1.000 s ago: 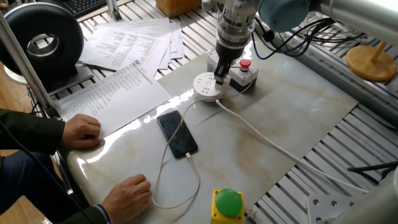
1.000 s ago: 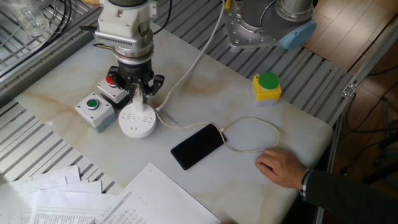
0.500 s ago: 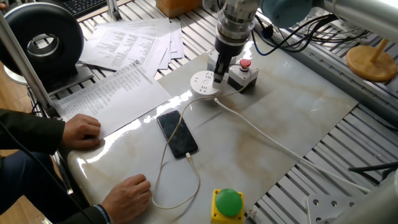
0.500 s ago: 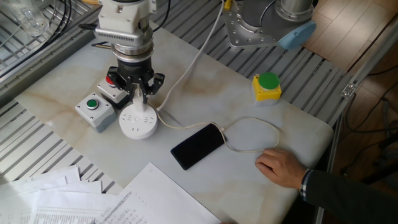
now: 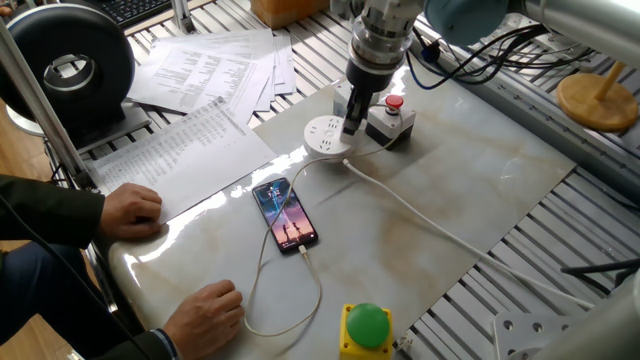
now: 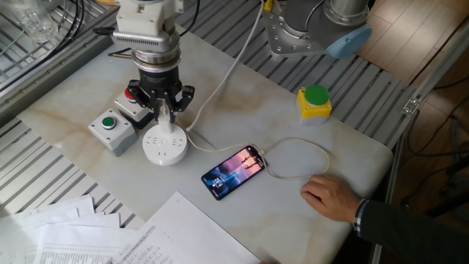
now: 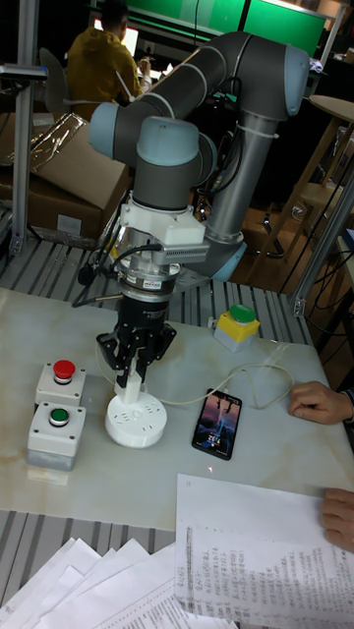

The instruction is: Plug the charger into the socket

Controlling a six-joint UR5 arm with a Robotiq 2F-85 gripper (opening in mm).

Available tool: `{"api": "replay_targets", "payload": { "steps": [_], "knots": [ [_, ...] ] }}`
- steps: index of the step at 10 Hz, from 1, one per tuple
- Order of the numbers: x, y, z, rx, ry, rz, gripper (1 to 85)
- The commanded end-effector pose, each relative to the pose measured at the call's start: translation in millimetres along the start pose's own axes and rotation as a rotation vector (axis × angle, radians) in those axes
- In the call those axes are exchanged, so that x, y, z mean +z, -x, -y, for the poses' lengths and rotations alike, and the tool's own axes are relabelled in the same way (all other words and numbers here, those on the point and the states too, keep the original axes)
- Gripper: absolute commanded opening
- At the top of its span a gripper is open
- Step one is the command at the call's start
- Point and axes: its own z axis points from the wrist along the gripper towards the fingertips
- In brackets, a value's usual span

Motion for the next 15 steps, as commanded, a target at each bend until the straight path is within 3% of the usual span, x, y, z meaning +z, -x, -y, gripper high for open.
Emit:
{"api": "replay_targets", "payload": {
  "steps": [1,7,10,13,15],
  "knots": [
    [-0.1,-1.3,-0.1,-0.005,0.014,0.012,79.7],
    [-7.2,-7.7,3.4,-0.019,0.016,-0.011,84.3],
    [-55.6,-33.4,11.0,-0.036,0.022,-0.109,82.0],
    [-99.2,-62.9,34.4,-0.074,0.015,-0.184,76.3],
    [-109.9,-81.6,45.1,-0.057,0.011,-0.231,60.7]
  ]
}}
